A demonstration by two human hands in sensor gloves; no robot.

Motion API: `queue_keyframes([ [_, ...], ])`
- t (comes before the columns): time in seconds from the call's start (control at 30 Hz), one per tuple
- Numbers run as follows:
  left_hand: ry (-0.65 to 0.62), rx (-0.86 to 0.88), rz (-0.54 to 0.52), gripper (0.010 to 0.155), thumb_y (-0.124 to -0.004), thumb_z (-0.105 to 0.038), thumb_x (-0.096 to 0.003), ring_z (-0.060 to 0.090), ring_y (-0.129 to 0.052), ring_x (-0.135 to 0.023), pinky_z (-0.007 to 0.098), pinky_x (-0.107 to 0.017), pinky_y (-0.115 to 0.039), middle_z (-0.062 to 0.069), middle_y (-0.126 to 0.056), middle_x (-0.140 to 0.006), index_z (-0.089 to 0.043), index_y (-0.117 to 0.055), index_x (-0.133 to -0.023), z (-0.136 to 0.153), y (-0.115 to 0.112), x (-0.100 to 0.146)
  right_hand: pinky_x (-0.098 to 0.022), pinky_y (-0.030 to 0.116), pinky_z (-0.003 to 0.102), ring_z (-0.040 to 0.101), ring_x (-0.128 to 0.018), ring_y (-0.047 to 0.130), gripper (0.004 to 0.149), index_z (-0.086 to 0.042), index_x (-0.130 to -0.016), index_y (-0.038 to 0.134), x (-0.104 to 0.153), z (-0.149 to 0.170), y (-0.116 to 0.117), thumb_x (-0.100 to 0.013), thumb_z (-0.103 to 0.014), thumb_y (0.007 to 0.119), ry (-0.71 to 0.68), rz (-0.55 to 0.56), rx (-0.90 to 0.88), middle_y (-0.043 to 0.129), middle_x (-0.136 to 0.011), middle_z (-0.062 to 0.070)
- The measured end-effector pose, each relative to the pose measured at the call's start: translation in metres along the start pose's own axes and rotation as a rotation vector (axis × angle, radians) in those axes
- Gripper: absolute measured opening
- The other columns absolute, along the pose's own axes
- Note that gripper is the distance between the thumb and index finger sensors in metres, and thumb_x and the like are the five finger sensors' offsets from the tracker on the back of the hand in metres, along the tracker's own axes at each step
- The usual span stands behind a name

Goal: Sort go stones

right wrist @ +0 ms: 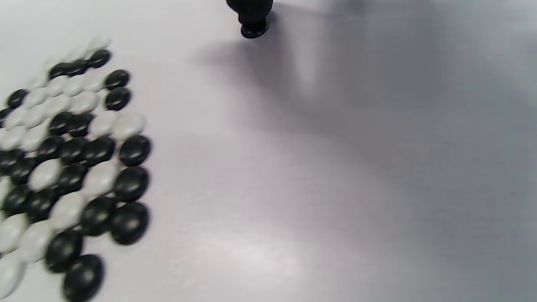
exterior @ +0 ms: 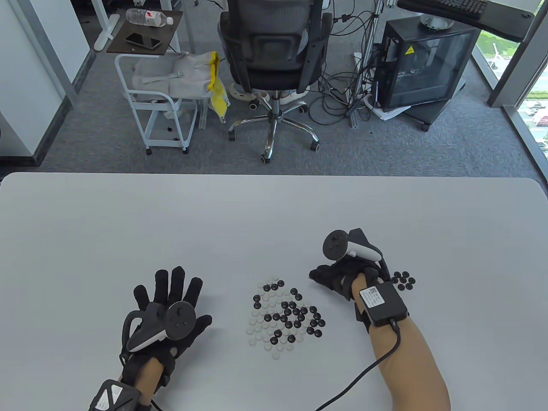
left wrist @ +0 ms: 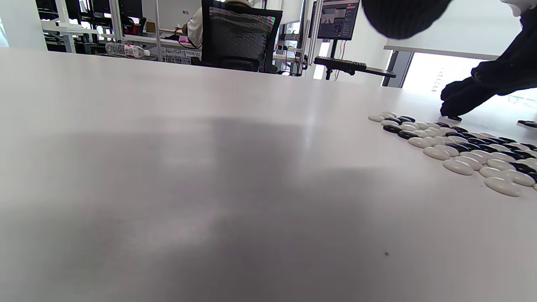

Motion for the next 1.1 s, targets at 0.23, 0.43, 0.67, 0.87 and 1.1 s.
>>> queue_keyframes([
  [0.23, -0.004, -0.009, 0.005, 0.085, -0.055, -0.061, -0.0588, 0.056, 0.012, -0.101, 0.084, -0.053, 0.001, 0.023, 0.011, -0.118, -0.019, -0.014, -0.120, -0.001, 0.000, 0.000, -0.057, 0.011, 0.093, 0.066, -0.093, -0.005, 0.070, -0.009, -0.116, 0.055, 0.018, 0.061, -0.007, -0.061, -0.052, 0.048, 0.199, 0.035, -0.011, 0.006, -0.114, 0.040],
  [0.43, -0.004, -0.017, 0.021, 0.085, -0.055, -0.061, -0.0588, 0.056, 0.012, -0.101, 0.084, -0.053, 0.001, 0.023, 0.011, -0.118, -0.019, -0.014, -0.120, -0.002, -0.002, -0.002, -0.056, 0.011, 0.092, 0.066, -0.093, -0.006, 0.071, -0.008, -0.116, 0.055, 0.030, 0.086, -0.006, -0.061, -0.052, 0.048, 0.272, 0.036, -0.031, 0.005, -0.114, 0.041],
  [0.67, -0.005, -0.024, 0.024, 0.085, -0.055, -0.061, -0.0589, 0.056, 0.012, -0.101, 0.084, -0.053, 0.001, 0.023, 0.011, -0.118, -0.018, -0.014, -0.120, -0.004, -0.002, -0.004, -0.056, 0.012, 0.092, 0.067, -0.093, -0.005, 0.072, -0.006, -0.116, 0.055, 0.036, 0.098, -0.006, -0.061, -0.052, 0.048, 0.313, 0.034, -0.046, 0.006, -0.113, 0.041],
  [0.87, -0.004, -0.025, 0.031, 0.085, -0.055, -0.061, -0.0589, 0.056, 0.012, -0.101, 0.084, -0.053, 0.001, 0.023, 0.011, -0.118, -0.018, -0.014, -0.120, -0.005, -0.002, -0.005, -0.056, 0.012, 0.092, 0.067, -0.092, -0.004, 0.072, -0.006, -0.116, 0.056, 0.042, 0.074, -0.020, -0.062, -0.052, 0.049, 0.254, 0.081, -0.017, 0.006, -0.114, 0.042],
  [1.1, 0.001, -0.020, 0.033, 0.085, -0.055, -0.061, -0.0589, 0.056, 0.012, -0.101, 0.084, -0.053, 0.001, 0.023, 0.011, -0.118, -0.019, -0.014, -0.120, -0.005, -0.002, -0.004, -0.057, 0.013, 0.092, 0.066, -0.093, -0.004, 0.070, -0.008, -0.115, 0.062, 0.040, 0.004, -0.025, -0.061, -0.051, 0.049, -0.068, 0.052, 0.013, 0.007, -0.114, 0.041],
])
Point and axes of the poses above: the tracker on the back of each hand, its own z axis roughly to the little-finger side, its own x axis roughly from the fingertips to the wrist, y = z × x, the point moved 1 cm from there along -x, roughly from the wrist to the fingertips
